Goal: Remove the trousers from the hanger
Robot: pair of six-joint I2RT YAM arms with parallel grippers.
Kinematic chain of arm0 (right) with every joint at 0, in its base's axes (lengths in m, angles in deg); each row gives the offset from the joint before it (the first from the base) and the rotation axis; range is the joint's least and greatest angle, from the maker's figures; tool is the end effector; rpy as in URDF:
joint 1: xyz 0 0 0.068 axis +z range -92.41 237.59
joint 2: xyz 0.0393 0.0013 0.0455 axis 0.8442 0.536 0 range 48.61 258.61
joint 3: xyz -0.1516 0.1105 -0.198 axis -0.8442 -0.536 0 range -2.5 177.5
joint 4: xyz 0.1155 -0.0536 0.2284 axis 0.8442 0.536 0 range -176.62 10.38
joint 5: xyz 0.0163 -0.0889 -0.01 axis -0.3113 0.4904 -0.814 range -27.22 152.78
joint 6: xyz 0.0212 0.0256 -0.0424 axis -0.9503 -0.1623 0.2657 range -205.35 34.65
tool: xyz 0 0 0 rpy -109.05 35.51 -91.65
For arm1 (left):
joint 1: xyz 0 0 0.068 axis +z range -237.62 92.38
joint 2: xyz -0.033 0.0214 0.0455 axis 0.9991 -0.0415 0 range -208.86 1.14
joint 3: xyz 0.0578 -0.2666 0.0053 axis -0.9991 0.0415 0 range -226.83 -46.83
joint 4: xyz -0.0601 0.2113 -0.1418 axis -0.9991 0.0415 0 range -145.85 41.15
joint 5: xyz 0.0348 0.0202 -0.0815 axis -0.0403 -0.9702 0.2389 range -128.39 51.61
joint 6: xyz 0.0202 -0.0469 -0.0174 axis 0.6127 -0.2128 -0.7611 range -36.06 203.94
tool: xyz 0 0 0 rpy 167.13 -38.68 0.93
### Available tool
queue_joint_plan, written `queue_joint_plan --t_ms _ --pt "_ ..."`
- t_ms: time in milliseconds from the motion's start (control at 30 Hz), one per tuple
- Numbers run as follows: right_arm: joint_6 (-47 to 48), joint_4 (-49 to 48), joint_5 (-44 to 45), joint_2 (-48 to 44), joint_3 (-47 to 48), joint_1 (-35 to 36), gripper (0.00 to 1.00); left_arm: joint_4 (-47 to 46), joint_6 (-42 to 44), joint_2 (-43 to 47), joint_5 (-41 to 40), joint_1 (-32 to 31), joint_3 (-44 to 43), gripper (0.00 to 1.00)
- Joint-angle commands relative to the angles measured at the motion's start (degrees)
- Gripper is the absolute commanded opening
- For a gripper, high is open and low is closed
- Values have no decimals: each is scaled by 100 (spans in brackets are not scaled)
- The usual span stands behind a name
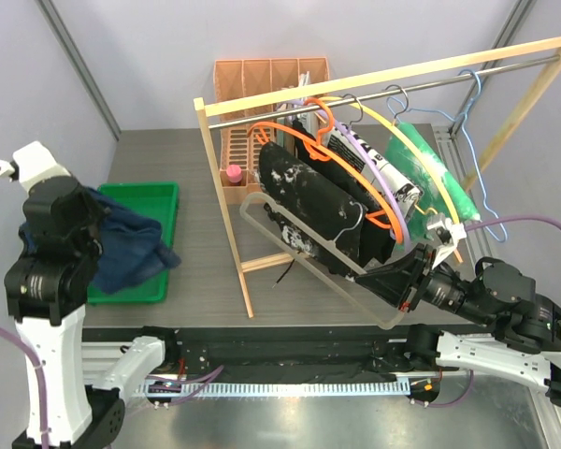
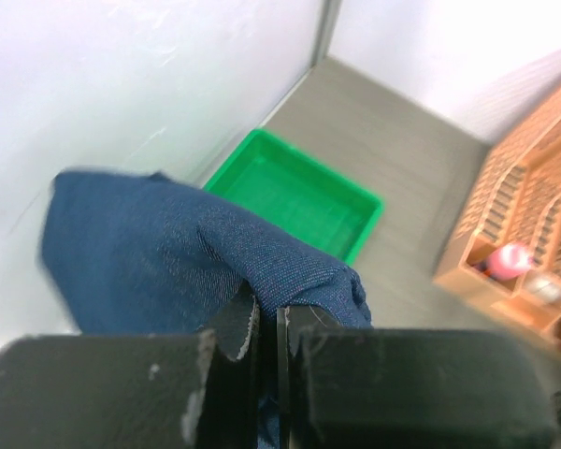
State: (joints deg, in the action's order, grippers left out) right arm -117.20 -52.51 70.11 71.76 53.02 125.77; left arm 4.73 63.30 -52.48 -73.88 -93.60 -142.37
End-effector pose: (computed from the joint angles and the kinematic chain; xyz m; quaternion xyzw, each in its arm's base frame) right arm 0.0270 0.0553 0.3959 -0.1810 0.6945 0.5029 0.4816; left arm 0.1048 0.0097 0.5014 -0.2750 0.7448 0.1131 0.5974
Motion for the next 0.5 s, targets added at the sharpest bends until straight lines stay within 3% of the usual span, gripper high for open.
queue_joint_plan --t_ms 0,267,467 --pt "-13 -71 -74 -110 266 2 1 148 87 282 -292 26 386 0" --pt "-180 -80 -294 -198 266 2 1 -502 -133 -718 -450 114 1846 0" --pt "-163 8 -399 -180 301 2 1 -1372 -212 -1841 375 1159 2181 0"
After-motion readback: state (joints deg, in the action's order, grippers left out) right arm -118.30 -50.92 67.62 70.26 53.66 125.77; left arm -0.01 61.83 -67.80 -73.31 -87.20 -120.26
